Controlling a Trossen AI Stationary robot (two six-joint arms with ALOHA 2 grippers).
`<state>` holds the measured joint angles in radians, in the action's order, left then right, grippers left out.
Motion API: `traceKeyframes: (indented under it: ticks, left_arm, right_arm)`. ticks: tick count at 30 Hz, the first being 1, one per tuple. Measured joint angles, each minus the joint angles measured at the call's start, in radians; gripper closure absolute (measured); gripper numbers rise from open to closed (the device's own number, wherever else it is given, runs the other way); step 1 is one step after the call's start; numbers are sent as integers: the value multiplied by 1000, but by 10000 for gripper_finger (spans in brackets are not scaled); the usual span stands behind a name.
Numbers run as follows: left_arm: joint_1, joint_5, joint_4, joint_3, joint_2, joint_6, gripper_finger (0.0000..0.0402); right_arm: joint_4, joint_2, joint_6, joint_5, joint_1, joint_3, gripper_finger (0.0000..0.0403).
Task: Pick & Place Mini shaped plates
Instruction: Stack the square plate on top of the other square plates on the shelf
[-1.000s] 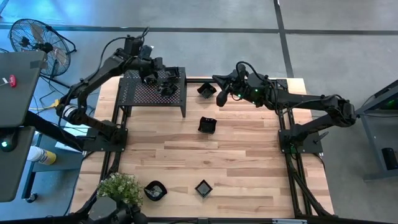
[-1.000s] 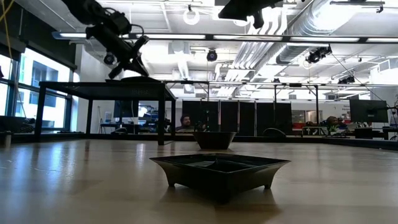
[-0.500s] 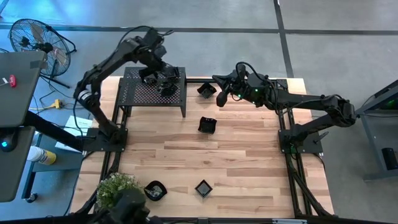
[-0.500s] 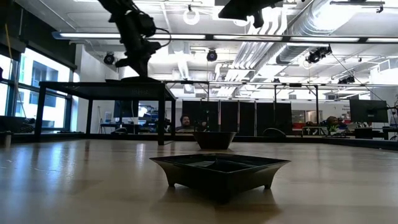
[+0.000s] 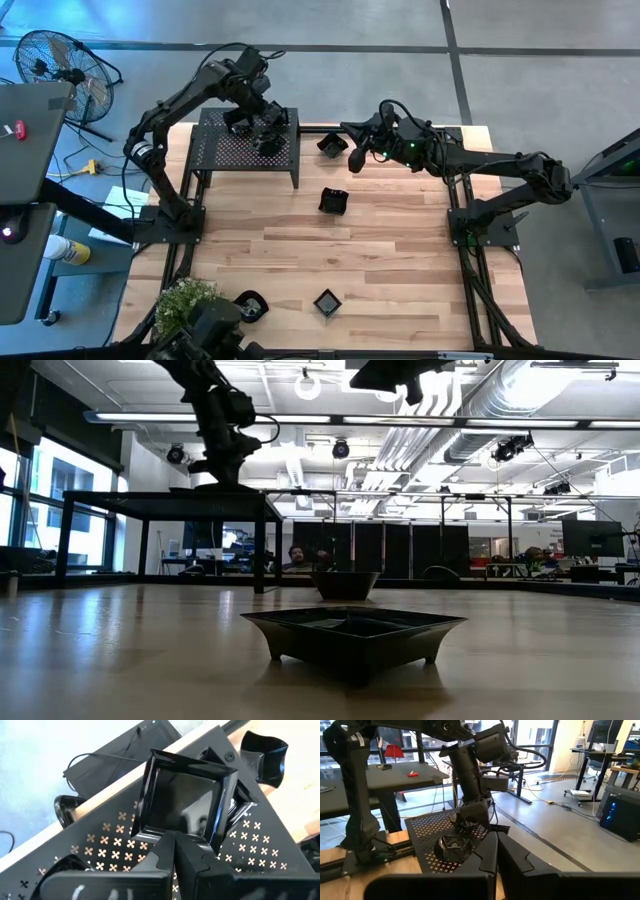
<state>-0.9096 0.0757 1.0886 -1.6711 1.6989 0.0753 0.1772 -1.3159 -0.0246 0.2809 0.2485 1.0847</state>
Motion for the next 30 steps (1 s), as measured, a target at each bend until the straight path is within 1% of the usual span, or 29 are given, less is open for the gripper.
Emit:
traceKeyframes:
  ticks: [4,7,11,17,23,25,30]
  left_arm:
    - [0,4,-12,0,0,0,401]
    - [0,43,-28,0,0,0,401]
    - [1,66,-51,0,-2,0,401]
    - [2,48,-67,0,-2,-12,401]
    - [57,33,-148,0,20,-19,401]
    - [74,10,-179,0,32,-19,401]
    - [85,-18,-192,0,52,-19,401]
  right_arm:
    - [0,0,0,0,0,0,397]
    - [0,0,0,0,0,0,397]
    - [0,0,0,0,0,0,401]
    - [0,0,0,0,0,0,397]
    - [1,0,4,0,0,0,401]
    - [1,0,5,0,0,0,399]
    - [1,0,6,0,0,0,397]
